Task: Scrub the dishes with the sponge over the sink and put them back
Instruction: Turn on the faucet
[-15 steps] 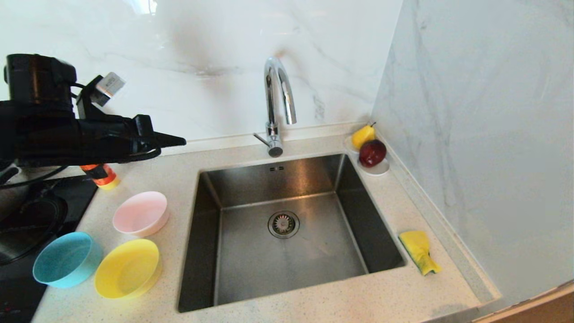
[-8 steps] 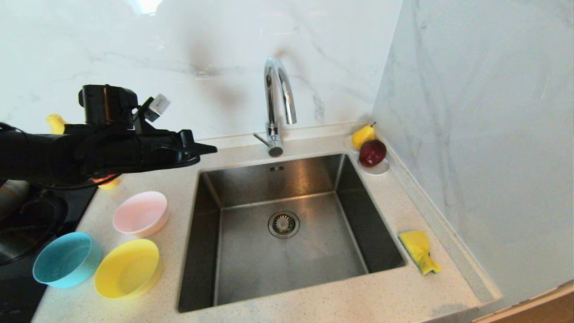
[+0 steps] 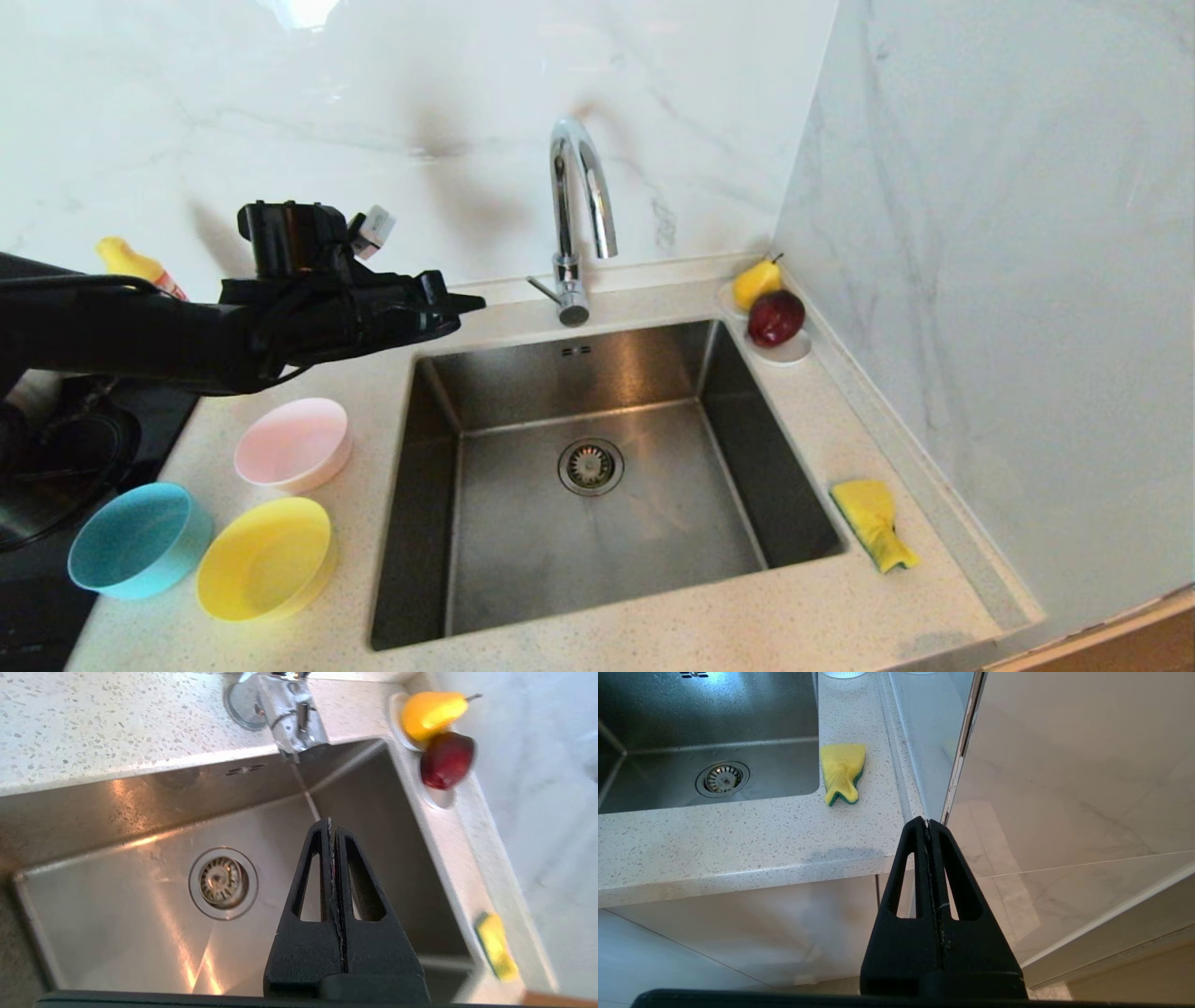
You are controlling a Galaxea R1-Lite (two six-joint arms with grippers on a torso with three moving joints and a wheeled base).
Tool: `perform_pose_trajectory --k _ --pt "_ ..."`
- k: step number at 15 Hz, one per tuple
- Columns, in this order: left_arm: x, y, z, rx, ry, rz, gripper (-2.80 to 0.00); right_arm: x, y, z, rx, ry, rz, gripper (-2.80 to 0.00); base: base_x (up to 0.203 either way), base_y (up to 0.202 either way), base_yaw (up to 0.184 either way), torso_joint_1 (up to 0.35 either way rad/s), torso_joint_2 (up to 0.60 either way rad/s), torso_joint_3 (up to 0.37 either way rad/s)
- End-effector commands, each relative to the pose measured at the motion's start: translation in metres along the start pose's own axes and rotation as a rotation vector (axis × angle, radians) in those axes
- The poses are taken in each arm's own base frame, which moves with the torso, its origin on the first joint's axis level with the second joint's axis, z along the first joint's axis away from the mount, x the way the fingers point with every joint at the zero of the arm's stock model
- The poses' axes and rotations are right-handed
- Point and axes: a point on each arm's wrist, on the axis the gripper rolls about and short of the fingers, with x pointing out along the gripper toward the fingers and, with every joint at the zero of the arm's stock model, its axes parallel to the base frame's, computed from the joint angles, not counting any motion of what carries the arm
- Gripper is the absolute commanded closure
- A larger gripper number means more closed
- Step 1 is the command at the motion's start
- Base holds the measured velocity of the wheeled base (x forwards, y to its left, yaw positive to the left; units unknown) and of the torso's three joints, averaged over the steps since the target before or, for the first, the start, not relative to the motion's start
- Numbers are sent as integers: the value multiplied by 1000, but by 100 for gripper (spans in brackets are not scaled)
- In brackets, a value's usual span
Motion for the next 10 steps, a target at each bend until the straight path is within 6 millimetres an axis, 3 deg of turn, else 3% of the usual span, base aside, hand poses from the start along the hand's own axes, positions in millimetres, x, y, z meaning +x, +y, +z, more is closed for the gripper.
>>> perform_pose_trajectory --k 1,10 --pt "18 2 -9 -6 13 10 0 0 0 0 0 -1 1 0 0 0 0 0 0 0" --pt "49 -1 -4 6 -70 41 0 0 0 0 1 -1 1 0 0 0 0 0 0 0"
